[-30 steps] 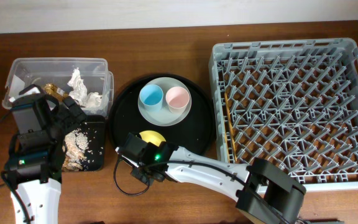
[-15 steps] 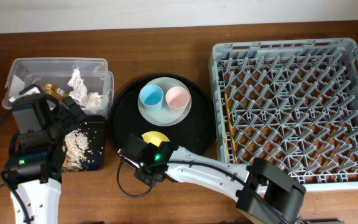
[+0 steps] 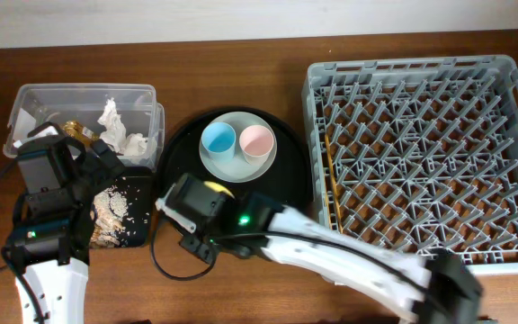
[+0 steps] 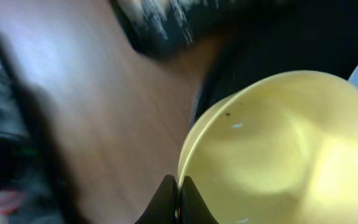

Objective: Sort waste into correct bins and load items into the dishwasher rack
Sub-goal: 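Lift the yellow bowl into the rack and release it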

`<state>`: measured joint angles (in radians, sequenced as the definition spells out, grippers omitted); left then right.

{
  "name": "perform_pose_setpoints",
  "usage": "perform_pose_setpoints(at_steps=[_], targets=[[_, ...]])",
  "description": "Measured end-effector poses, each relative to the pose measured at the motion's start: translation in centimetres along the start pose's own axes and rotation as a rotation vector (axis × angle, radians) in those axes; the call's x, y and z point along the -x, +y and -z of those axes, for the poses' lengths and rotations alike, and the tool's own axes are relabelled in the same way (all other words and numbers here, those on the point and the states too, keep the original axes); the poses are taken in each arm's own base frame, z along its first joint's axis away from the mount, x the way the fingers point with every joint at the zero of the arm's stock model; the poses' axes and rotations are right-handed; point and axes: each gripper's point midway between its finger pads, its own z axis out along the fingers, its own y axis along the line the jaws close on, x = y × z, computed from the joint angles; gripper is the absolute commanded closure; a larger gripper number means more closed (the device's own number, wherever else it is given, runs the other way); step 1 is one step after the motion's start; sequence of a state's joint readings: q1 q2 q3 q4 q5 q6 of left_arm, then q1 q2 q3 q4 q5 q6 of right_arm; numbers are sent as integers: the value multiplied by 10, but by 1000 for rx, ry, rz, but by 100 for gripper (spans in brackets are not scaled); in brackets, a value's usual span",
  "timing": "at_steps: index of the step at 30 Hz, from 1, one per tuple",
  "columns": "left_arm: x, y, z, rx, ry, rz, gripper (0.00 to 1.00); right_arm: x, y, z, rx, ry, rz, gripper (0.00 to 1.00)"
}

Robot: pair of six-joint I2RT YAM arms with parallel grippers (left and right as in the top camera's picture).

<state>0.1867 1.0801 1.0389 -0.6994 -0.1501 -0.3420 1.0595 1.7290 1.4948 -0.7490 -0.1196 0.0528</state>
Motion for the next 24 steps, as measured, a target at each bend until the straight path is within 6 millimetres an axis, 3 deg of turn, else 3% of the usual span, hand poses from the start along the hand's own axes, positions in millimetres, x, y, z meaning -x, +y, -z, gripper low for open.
perform_pose_setpoints(at_steps=[2,4,5,8,9,12,14,16,19,21,24], targets=[[0,0,0,0,0,0,1,21,0,49,45,-109,-16,96],[0,0,0,0,0,0,1,35,-40,108,40,-240,-102,96],[0,0,0,0,0,0,1,37,-73,133,25,-299,-169,96],[0,0,0,0,0,0,1,33,-163,183,51,-457,-334,96],[0,0,0,0,0,0,1,24,-206,203,55,-530,-394,96],[-1,0,0,1,2,0,1,-1,-285,235,134,-683,-453,96],[0,0,0,0,-1,0,1,-26,-330,233,218,-745,-480,96],[0,0,0,0,-1,0,1,-44,-362,220,297,-788,-487,96],[1,0,0,-1,-1,0,1,-81,-402,178,422,-792,-602,96],[0,0,0,0,0,0,1,-98,-411,159,472,-776,-680,96],[0,0,0,0,0,0,1,-103,-412,155,506,-773,-703,96]])
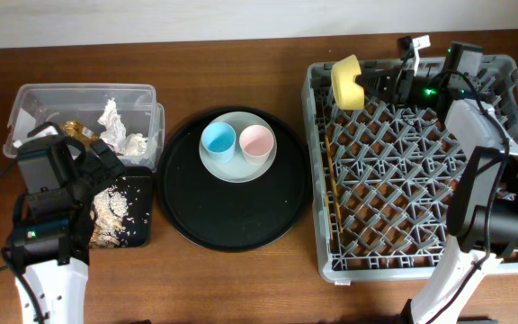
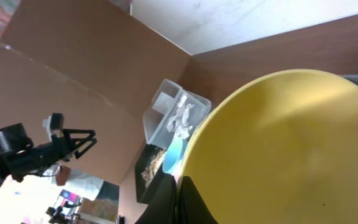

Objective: Sort waste into correct bins and load items into the dishwasher rack
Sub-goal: 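Lift the yellow bowl into the rack and release it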

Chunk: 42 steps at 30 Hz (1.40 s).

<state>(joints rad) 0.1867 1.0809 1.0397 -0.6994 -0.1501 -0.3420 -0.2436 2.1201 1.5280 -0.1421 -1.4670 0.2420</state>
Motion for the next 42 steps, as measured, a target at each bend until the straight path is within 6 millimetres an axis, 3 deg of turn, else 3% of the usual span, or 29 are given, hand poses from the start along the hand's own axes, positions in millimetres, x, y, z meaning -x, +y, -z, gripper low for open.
perform_pose_setpoints(at_steps=[9,15,22,27,30,33,34,37,40,42], targets=[[0,0,0,0,0,0,1,1,-3,20,-3,-27,-104,96],[0,0,0,0,0,0,1,-9,-1,26,28,-22,-347,96],[0,0,0,0,0,0,1,-5,0,27,33,-24,-304,96],[0,0,0,0,1,0,1,-14,3,26,38,-17,-401,96],[0,0,0,0,0,0,1,-16,22,28,37,-14,-428,96],[0,0,0,0,0,0,1,-18,70,31,36,-10,-452,96],[0,0,0,0,0,0,1,-27,93,33,36,-5,-489,96],[0,0,0,-1,-1,0,1,-53,125,34,34,11,-554,96],[0,0,0,0,0,0,1,-80,137,36,-15,71,-543,96],[1,0,0,-1,-2,1,1,-94,132,37,-61,129,-458,96]])
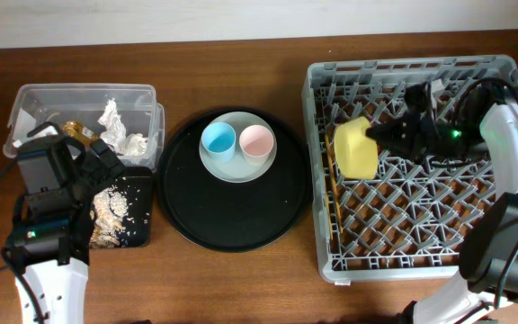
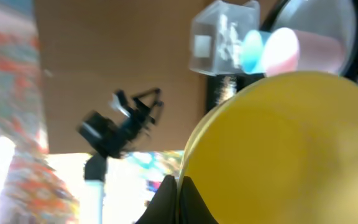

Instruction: Sort waste into correct bins and load items into the dishwasher rack

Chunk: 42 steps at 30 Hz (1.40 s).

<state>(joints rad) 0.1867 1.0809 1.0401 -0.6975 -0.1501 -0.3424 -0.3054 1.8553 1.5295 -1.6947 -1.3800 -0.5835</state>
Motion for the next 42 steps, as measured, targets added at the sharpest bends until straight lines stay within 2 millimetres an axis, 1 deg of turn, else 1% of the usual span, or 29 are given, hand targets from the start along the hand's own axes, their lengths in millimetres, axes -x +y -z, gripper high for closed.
perform_pose_setpoints(at_steps=[2,4,5,6,7,9,10,13,16,17,18,19,20,22,23,24,25,26,27,28,30,31,32,36,38,39,40,41,42], targets=[[0,0,0,0,1,0,1,-10,-13,-1,-38,35,24,96],[0,0,0,0,1,0,1,-24,-30,-2,-64,70,-3,96],[0,0,0,1,2,0,1,-29,-37,1,-70,68,-21,96],[0,0,0,1,2,-1,1,-32,-43,5,-71,61,-36,96],[0,0,0,1,1,-1,1,-36,-54,16,-77,32,-75,96],[0,0,0,1,2,-1,1,-42,-68,33,-70,-26,-112,96],[0,0,0,1,2,-1,1,-44,-72,39,-64,-52,-119,96],[0,0,0,1,2,0,1,-47,-75,40,-43,-75,-122,96],[0,0,0,1,2,-1,1,-47,-75,40,-41,-77,-107,90],[0,0,0,1,2,-1,1,-47,-78,40,-55,-71,-85,82],[0,0,0,1,2,0,1,-47,-82,41,-68,-67,-60,78],[0,0,0,1,2,-1,1,-47,-85,41,-81,-61,-43,66],[0,0,0,1,2,-1,1,-48,-87,41,-93,-52,-33,60],[0,0,0,1,2,0,1,-51,-90,41,-103,-40,-31,50],[0,0,0,1,1,0,1,-51,-91,41,-108,-40,-32,42],[-1,0,0,1,2,-1,1,-51,-92,42,-108,-41,-33,37],[0,0,0,1,2,-1,1,-50,-92,43,-110,-47,-39,30],[-1,0,0,1,2,-1,1,-47,-93,49,-113,-69,-61,16],[0,0,0,1,2,0,1,-44,-93,58,-119,-99,-85,7],[0,0,0,1,2,0,1,-39,-92,68,-123,-130,-87,2],[0,0,0,1,1,0,1,-23,-85,95,-146,-209,-85,2],[0,0,0,1,2,0,1,-17,-82,104,-156,-235,-78,2],[0,0,0,1,2,0,1,-10,-74,114,-168,-257,-71,2],[-1,0,0,1,2,0,1,0,-59,115,-208,-227,-28,2],[0,0,0,1,2,0,1,10,-44,115,-252,-212,20,2],[0,0,0,1,2,0,1,12,-41,116,-284,-202,25,2],[-1,0,0,1,2,0,1,17,-37,120,-332,-200,44,2],[-1,0,0,1,2,0,1,27,-24,124,-451,-202,83,2],[-1,0,0,1,2,0,1,27,-22,126,-530,-202,78,2]])
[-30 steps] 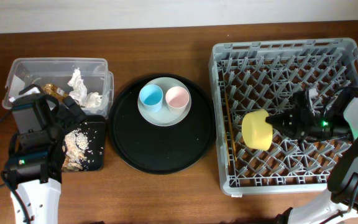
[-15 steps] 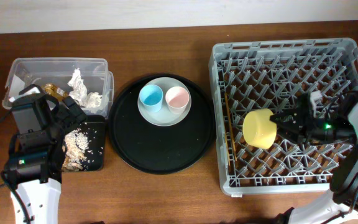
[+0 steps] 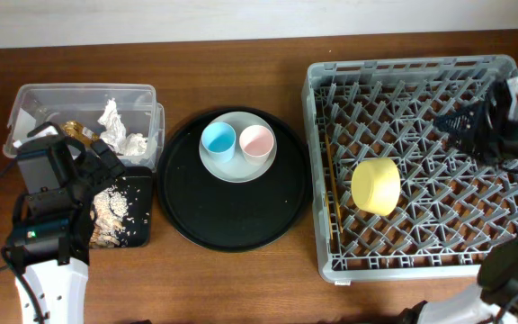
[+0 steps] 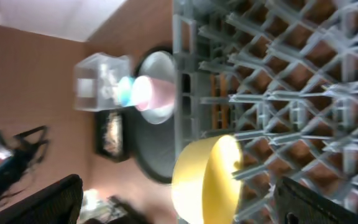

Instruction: Sort waste into correct bins and load items into the dishwasher rack

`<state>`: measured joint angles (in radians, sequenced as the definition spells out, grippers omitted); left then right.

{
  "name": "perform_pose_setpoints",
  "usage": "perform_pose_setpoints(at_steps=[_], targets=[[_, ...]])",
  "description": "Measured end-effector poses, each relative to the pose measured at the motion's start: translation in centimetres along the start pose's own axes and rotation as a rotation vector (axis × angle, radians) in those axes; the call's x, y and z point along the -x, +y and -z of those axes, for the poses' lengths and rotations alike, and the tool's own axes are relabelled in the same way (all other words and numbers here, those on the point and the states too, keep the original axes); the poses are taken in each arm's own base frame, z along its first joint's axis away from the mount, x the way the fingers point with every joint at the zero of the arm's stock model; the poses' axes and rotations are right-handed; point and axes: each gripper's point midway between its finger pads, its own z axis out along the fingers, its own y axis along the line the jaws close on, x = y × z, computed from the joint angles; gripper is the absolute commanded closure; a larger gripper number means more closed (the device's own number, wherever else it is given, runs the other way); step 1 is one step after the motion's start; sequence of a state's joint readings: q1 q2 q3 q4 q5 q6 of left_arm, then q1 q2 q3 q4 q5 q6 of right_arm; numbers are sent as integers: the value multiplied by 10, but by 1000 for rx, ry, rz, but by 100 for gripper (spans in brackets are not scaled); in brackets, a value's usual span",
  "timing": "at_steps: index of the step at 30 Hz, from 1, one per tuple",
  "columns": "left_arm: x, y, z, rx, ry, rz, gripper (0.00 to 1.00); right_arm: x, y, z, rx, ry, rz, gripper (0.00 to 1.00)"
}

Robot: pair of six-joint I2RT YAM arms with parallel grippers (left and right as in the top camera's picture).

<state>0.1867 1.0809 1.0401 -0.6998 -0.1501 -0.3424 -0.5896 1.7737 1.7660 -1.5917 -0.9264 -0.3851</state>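
Note:
The yellow bowl [image 3: 376, 186] lies on its side among the tines of the grey dishwasher rack [image 3: 412, 72], front left part; in the right wrist view the yellow bowl [image 4: 205, 179] shows its rim edge. My right gripper [image 3: 461, 126] hovers over the rack's right part, open and empty, its fingers [image 4: 45, 202] spread wide, apart from the bowl. A blue cup [image 3: 218, 139] and a pink cup [image 3: 257, 141] stand on a white plate [image 3: 236, 173] on the black round tray [image 3: 232, 220]. My left gripper [image 3: 102, 155] sits over the bins; its jaws are unclear.
A clear bin [image 3: 79, 94] with crumpled tissue and wrappers stands at the far left. In front of it is a black bin [image 3: 120, 211] holding crumbs. A thin wooden stick [image 3: 333, 193] lies along the rack's left side.
My right gripper held the yellow bowl above the rack's left middle. Now the bowl rests in the rack, and the gripper is open and farther right. The left arm is unmoved.
My right gripper was shut on the yellow bowl at the black tray's front left. Then it held the bowl over the rack's back left corner, then above the rack's left middle. Now the bowl lies in the rack, released.

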Motion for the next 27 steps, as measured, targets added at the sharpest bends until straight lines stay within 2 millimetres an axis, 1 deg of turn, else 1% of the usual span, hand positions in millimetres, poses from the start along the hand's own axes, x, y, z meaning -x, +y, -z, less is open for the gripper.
perform_pose_setpoints(at_steps=[1,2,4,6,8,9,10,11,12,13,15,17,20,22,24,25,27], targets=[[0,0,0,0,0,0,1,3,0,2,-136,0,14,2],[0,0,0,0,0,0,1,1,7,2,-240,5,31,2],[0,0,0,0,0,0,1,-13,27,-2,-377,29,81,2],[0,0,0,0,0,0,1,-37,52,-13,-458,91,154,2],[0,0,0,0,0,0,1,-71,83,-34,-497,203,264,1],[0,0,0,0,0,0,1,-82,93,-43,-490,242,301,16],[0,0,0,0,0,0,1,-93,101,-52,-482,285,333,73],[0,0,0,0,0,0,1,-108,111,-61,-470,339,368,96],[0,0,0,0,0,0,1,-127,120,-72,-457,405,411,96],[0,0,0,0,-1,0,1,-139,117,-77,-477,447,399,96],[1,0,0,-1,-3,0,1,-156,98,-89,-562,505,352,96],[0,0,0,0,0,0,1,-166,64,-101,-693,521,275,96],[0,0,0,0,0,0,1,-169,21,-111,-823,506,201,96],[0,0,0,0,0,0,1,-159,-3,-108,-918,442,144,93],[0,0,0,0,0,0,1,-147,-17,-100,-980,380,98,91],[0,0,0,0,-1,0,1,-138,-24,-97,-999,339,73,91],[0,0,0,0,0,0,1,-124,-33,-91,-1019,279,36,92]])
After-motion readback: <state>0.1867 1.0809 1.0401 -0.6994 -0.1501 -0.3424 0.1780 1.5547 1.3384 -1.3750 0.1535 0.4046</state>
